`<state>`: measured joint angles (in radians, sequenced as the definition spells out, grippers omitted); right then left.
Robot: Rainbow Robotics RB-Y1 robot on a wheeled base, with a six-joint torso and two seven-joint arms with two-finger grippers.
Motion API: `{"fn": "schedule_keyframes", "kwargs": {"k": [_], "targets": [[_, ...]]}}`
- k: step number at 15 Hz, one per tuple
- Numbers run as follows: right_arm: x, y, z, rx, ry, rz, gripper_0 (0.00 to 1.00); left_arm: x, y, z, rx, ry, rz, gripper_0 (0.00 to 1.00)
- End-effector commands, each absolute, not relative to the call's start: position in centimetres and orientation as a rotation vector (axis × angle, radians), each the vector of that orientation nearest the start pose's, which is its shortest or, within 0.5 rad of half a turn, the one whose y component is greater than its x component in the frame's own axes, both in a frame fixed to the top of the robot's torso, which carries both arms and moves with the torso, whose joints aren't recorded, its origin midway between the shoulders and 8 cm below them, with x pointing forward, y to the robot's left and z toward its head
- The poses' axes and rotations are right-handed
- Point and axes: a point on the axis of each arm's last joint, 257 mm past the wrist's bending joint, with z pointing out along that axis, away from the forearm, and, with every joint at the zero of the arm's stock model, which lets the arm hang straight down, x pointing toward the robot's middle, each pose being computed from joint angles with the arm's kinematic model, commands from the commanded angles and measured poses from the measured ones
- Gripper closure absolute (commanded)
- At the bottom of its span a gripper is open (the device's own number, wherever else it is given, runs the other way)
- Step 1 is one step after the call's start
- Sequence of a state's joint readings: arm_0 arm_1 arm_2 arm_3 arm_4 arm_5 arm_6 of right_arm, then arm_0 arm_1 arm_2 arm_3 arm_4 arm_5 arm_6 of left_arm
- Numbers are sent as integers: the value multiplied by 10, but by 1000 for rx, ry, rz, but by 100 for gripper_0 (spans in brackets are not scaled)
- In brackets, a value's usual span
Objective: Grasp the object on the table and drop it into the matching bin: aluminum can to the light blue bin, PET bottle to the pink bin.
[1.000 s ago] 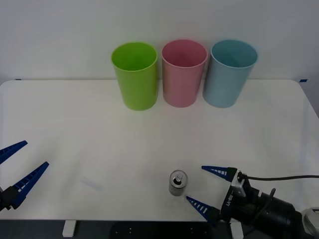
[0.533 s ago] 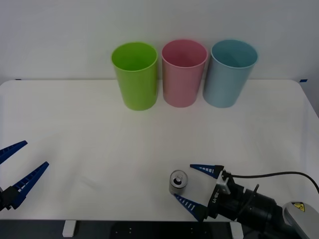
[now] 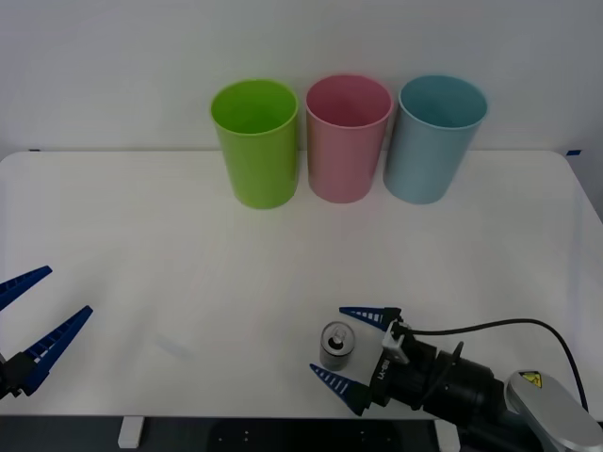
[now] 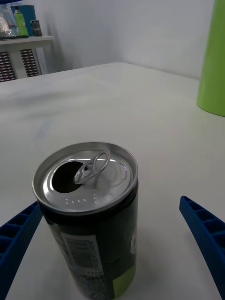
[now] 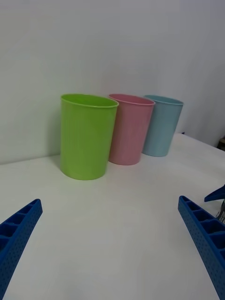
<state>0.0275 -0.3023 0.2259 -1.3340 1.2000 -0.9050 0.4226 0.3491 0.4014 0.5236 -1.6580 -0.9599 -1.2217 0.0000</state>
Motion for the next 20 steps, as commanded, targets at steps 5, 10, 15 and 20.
{"fn": "schedule_keyframes", "kwargs": {"k": [5,10,15,20], "targets": [[387,-47,-335,-999,1449,650,0,342,330,-169,465,1441,-567,0],[387,-48,-335,-1000,1443,644,100,342,330,-169,465,1441,-567,0],[388,-47,-333,-999,1436,643,100,342,330,-169,465,1441,-567,0],[389,-48,-325,-976,1424,665,100,342,330,-169,465,1441,-567,0]]}}
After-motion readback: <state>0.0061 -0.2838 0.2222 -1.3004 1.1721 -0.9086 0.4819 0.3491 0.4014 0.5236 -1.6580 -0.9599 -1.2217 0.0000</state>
